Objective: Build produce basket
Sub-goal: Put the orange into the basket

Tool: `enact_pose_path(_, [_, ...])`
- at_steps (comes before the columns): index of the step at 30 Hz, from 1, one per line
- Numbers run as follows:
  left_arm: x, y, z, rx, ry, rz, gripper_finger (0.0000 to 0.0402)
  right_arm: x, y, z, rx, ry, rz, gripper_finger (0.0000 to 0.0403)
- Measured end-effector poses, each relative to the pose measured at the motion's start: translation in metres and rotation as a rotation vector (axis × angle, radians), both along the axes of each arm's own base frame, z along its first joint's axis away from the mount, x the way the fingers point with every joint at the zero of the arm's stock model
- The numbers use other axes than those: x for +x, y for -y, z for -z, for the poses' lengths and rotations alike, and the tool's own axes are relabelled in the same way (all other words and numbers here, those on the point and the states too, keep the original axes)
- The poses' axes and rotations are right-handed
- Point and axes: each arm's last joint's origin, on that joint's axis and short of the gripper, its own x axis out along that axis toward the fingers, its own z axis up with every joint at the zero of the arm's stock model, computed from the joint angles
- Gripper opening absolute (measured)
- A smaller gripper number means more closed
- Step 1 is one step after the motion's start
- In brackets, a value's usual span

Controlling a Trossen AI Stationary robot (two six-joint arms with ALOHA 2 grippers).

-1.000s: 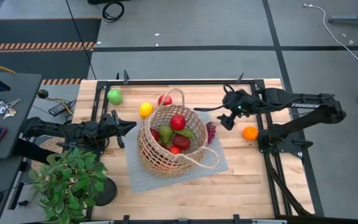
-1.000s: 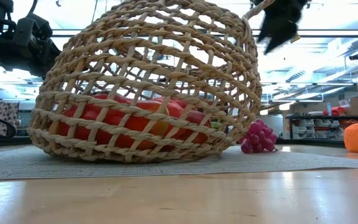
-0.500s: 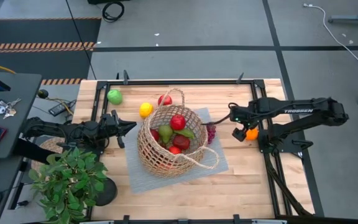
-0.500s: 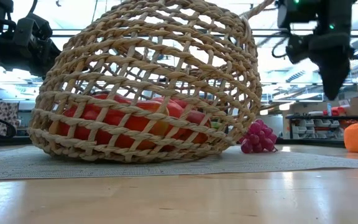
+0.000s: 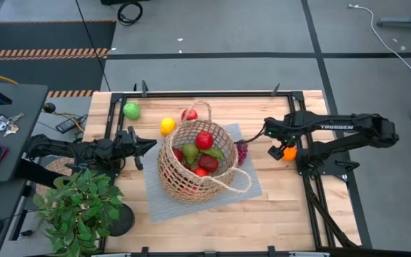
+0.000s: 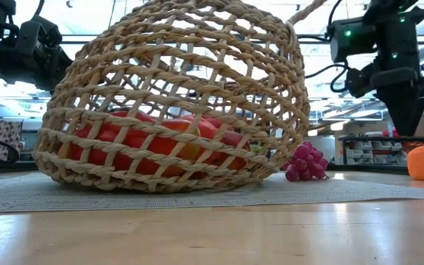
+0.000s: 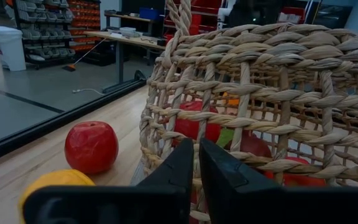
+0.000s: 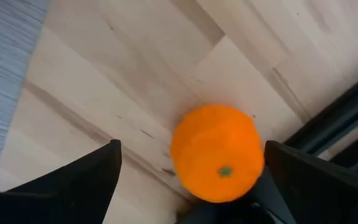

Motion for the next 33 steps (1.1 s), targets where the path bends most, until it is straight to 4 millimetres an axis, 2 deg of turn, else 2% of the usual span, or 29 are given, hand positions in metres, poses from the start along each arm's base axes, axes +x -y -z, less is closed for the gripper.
enact_pose_path(14, [0.0,0.0,0.0,0.0,0.0,0.0,0.0037,0.009,0.016,0.024,0.133,-0.187,-0.028,0.0399])
enact_pose_path(23, [0.0,0.0,0.0,0.0,0.0,0.0,0.0036,0.018,0.021,0.049,0.221,-0.36,-0.089,0.0399])
enact_pose_path(33, [0.0,0.0,0.0,0.0,0.0,0.0,0.0036,0.023,0.032,0.074,0.304,-0.461,-0.125,0.0374])
